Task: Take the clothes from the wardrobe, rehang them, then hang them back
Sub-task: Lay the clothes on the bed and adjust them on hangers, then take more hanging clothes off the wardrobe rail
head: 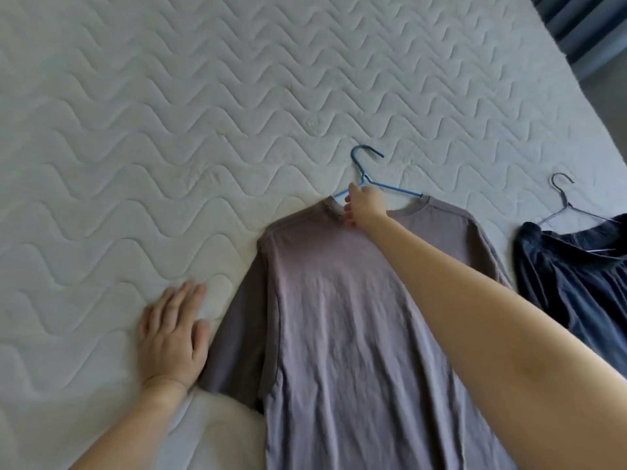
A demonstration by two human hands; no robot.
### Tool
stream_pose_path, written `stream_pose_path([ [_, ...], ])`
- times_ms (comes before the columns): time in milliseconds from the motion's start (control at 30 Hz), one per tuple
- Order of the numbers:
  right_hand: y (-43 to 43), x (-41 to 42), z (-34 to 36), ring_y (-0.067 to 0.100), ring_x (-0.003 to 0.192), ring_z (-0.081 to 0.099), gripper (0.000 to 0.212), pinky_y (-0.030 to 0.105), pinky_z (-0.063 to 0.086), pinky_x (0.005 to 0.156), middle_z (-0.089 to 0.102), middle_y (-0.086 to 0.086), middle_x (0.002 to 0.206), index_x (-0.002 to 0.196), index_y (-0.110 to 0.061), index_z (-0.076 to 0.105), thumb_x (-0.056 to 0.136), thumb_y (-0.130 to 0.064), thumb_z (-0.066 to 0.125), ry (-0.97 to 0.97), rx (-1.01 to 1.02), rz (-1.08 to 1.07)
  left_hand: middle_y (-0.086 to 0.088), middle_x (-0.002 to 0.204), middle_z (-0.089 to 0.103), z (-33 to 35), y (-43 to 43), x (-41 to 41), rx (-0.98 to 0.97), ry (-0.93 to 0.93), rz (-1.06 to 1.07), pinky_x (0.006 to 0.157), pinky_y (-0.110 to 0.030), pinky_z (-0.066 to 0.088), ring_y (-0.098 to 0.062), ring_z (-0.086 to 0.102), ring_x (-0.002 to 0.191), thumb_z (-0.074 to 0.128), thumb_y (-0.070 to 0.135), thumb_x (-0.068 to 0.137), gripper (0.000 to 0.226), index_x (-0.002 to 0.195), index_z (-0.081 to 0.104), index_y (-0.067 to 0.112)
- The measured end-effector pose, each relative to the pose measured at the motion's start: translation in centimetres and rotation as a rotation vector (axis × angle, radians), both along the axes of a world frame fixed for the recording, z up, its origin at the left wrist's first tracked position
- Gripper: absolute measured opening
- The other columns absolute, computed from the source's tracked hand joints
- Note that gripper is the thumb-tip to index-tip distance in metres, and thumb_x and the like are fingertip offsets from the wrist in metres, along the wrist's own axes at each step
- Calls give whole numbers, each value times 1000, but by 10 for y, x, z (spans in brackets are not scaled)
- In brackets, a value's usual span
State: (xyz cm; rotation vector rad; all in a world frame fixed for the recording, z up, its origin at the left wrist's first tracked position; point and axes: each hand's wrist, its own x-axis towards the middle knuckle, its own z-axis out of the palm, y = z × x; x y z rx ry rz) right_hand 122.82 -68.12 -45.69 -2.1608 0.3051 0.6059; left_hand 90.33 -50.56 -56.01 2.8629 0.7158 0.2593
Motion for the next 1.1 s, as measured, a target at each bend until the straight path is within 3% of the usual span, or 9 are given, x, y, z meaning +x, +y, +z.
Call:
stream_pose_path([
  [67,-9,-47,32,26,70,57,33,36,49,59,62,15,85,72,-13,54,98,-28,41,-7,164,-16,-10,139,58,21,2,3,-110,104,-16,104,-47,38,-32,54,127,43,34,83,57,132,61,13],
  [133,-22,-94,70,23,70,58,30,35,48,62,62,8,79,79,-12,60,98,-27,44,-38,302,13,-11,136,60,64,3,11,-452,179,78,102,-41,41,-30,56,125,41,31,87,52,128,64,10],
  [233,-45,-164,138,24,75,61,27,36,48,68,65,7,81,85,-12,64,99,-22,44,-48,435,77,-5,122,69,161,-7,0,-882,49,307,95,-31,42,-24,61,116,48,32,89,37,114,70,16],
  [400,-88,-302,260,24,80,65,30,39,51,74,69,17,83,88,-7,68,101,-13,42,47,544,207,1,86,72,350,-61,-102,-1169,-286,462,82,-22,51,-18,65,86,51,38,73,26,86,70,25],
  [533,-124,-413,317,22,74,66,29,38,50,70,71,18,80,86,-3,69,100,-12,45,145,481,412,-2,90,73,447,-117,-234,-1198,-343,585,84,-21,52,-15,68,90,54,42,75,34,94,72,21],
  [667,-140,-493,327,24,69,67,27,32,51,65,71,16,77,82,-7,70,98,-12,49,260,414,648,-7,95,73,469,-176,-372,-1184,-346,828,86,-25,52,-15,68,94,49,19,98,24,98,73,18],
  [767,-124,-530,320,28,69,67,25,31,51,61,71,15,75,84,-3,69,97,-11,49,358,385,780,5,93,74,456,-217,-468,-1103,-375,1063,87,-27,52,-7,69,89,49,23,99,25,95,73,30],
  [967,-46,-603,328,29,70,62,26,30,49,60,66,20,79,91,3,65,98,-8,42,490,305,1151,-12,102,73,432,-309,-602,-1070,-737,1652,89,-40,52,-30,67,99,51,30,97,24,98,72,19],
  [1100,12,-662,333,27,65,61,25,24,52,56,63,21,78,90,4,63,98,-6,42,526,282,1316,-2,97,75,378,-364,-667,-1070,-821,1878,90,-41,54,-27,69,97,53,49,89,33,99,73,26],
])
